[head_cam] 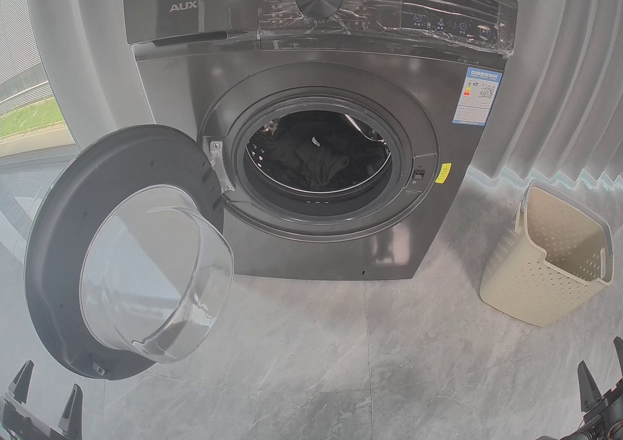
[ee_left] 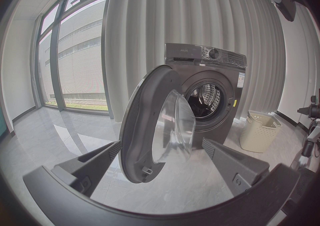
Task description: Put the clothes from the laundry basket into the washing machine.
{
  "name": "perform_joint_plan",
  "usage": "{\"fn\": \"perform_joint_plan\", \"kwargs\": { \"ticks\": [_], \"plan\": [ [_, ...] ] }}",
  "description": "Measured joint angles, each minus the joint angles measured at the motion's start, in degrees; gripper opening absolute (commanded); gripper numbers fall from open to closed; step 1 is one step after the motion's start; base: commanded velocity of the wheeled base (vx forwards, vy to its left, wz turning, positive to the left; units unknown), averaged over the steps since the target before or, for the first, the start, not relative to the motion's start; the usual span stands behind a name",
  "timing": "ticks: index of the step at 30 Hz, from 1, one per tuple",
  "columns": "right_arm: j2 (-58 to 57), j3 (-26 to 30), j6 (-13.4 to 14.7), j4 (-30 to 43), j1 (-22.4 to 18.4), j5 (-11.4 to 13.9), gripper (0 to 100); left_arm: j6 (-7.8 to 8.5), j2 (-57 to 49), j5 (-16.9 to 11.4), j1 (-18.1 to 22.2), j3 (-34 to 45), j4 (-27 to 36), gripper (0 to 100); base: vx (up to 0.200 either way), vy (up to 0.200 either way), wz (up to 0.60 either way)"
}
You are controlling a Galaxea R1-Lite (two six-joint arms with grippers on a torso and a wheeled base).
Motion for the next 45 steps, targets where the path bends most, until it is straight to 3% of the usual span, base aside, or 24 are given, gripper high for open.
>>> {"fn": "perform_joint_plan", "kwargs": {
  "ticks": [8, 28, 37, 45],
  "plan": [
    [0.0, 0.0, -0.06, -0.05, -0.16, -0.07, 100, 0.04, 0.0, -0.02, 0.02, 0.0, 0.0, 100, 0.0, 0.0, 0.6],
    [0.05, 0.0, 0.09, -0.06, -0.11, 0.02, 100, 0.0, 0.02, -0.02, -0.01, 0.0, 0.0, 100, 0.0, 0.0, 0.0],
    [0.05, 0.0, 0.09, -0.05, -0.09, 0.0, 100, -0.22, 0.02, -0.02, -0.06, 0.0, -0.02, 100, 0.0, 0.2, 0.0],
    [0.05, 0.0, 0.09, -0.05, -0.13, 0.04, 100, -0.22, 0.02, 0.0, -0.04, 0.0, -0.02, 100, 0.0, 0.0, 0.0]
  ]
}}
